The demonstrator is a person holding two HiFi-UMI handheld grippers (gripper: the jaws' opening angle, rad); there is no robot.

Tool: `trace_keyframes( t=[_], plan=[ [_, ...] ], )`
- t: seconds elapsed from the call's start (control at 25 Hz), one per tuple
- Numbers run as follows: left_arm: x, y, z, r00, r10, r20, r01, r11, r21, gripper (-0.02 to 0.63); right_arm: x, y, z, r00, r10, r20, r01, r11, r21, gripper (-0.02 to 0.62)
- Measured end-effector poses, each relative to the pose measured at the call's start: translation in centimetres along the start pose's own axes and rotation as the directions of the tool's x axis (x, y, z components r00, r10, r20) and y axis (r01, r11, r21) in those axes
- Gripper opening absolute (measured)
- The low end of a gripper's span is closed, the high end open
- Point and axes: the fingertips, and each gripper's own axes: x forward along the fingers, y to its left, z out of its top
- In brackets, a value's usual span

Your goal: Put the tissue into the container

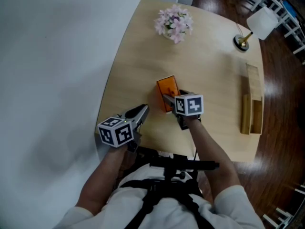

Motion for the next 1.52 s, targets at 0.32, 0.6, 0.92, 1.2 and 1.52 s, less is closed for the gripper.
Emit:
trace_keyframes(
  t=[0.32, 0.6, 0.92, 1.2, 1.52],
  plan=[
    [0.5, -1.0, -0.4, 1.000, -0.014, -0.015, 0.014, 1.000, -0.001, 0.042, -0.5, 0.1, 0.3, 1.000, -0.011, 0.021, 0.011, 1.000, -0.008, 0.287],
    [1.0, -1.9, -0.4, 0.999, -0.023, -0.025, 0.023, 1.000, 0.012, 0.042, -2.0, -0.2, 1.1, 0.998, -0.012, 0.062, 0.011, 1.000, 0.023, 0.261],
    [2.7, -4.5, -0.3, 0.998, -0.051, -0.034, 0.053, 0.998, 0.036, 0.042, -5.0, -1.6, 1.6, 0.996, -0.011, 0.089, 0.008, 0.999, 0.032, 0.258],
    [4.8, -7.4, -0.3, 0.996, -0.073, -0.041, 0.075, 0.995, 0.060, 0.042, -8.1, -4.3, 1.7, 0.994, -0.024, 0.109, 0.020, 0.999, 0.039, 0.253],
    [6.9, -10.7, -0.3, 0.994, -0.092, -0.056, 0.096, 0.991, 0.091, 0.041, -11.9, -6.9, 2.1, 0.987, -0.031, 0.158, 0.022, 0.998, 0.058, 0.249]
  ],
)
